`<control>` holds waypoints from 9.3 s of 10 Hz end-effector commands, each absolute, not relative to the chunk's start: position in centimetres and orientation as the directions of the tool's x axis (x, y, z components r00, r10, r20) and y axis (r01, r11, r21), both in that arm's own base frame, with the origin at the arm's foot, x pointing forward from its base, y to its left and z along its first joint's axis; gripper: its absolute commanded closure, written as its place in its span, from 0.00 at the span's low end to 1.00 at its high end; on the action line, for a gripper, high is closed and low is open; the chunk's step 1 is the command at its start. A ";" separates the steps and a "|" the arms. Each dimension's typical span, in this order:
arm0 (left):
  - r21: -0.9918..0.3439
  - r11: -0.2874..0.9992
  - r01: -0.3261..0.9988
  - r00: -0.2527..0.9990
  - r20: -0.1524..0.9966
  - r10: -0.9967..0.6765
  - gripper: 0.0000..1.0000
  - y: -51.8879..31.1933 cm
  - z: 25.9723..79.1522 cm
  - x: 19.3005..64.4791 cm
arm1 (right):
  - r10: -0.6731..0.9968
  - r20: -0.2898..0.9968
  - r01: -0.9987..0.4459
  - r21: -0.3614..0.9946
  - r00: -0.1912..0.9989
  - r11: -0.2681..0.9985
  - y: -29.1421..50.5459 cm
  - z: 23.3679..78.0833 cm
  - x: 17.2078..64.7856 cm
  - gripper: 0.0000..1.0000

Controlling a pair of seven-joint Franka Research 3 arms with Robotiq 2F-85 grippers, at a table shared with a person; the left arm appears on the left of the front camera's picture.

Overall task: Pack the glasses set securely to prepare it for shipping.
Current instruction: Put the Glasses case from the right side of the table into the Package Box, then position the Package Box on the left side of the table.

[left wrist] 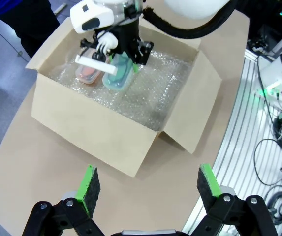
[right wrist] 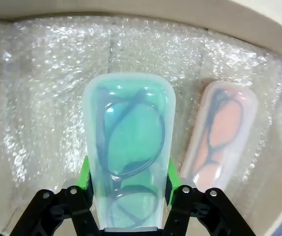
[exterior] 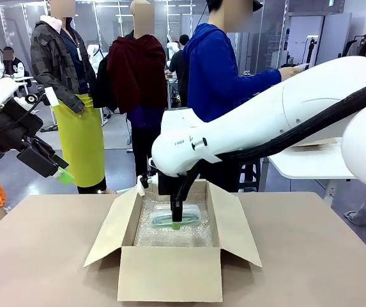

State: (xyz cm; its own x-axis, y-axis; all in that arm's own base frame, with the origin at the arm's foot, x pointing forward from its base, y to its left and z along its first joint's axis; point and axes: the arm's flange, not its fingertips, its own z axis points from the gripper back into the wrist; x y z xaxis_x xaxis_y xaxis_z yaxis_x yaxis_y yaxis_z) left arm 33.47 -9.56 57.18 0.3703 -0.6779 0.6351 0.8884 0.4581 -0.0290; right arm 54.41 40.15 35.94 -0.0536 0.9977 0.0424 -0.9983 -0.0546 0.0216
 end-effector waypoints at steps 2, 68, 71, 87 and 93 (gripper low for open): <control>-0.035 0.436 0.899 0.353 0.648 -0.675 0.00 -9.3 57.4 33.5 | 0.996 0.075 -0.999 -0.005 -0.036 -0.036 38.7 34.6 53.2 0.57; -0.863 0.399 0.310 0.941 0.340 0.005 0.00 4.7 31.2 46.8 | 0.411 0.738 -0.668 0.073 0.536 0.740 5.2 46.9 39.3 0.00; -0.858 0.384 0.342 0.931 0.363 -0.018 0.00 2.3 29.7 48.0 | 0.411 0.738 -0.668 0.073 0.536 0.740 5.2 46.9 39.3 0.00; -0.938 0.315 0.142 0.983 0.170 0.064 0.00 -5.2 24.5 43.2 | 0.411 0.738 -0.668 0.073 0.536 0.740 5.2 46.9 39.3 0.00; -0.960 0.252 0.121 0.987 0.145 0.076 1.00 -5.3 26.8 42.6 | 0.411 0.738 -0.668 0.073 0.536 0.740 5.2 46.9 39.3 0.00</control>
State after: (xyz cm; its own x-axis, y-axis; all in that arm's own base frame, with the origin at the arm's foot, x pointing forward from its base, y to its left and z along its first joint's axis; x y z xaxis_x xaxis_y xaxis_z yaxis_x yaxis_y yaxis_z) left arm 43.12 -5.08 26.54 0.9860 0.0512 0.1588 0.1385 0.2794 -0.9501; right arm 39.30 5.10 46.38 0.5311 0.4054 0.7440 -0.6689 0.7396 0.0745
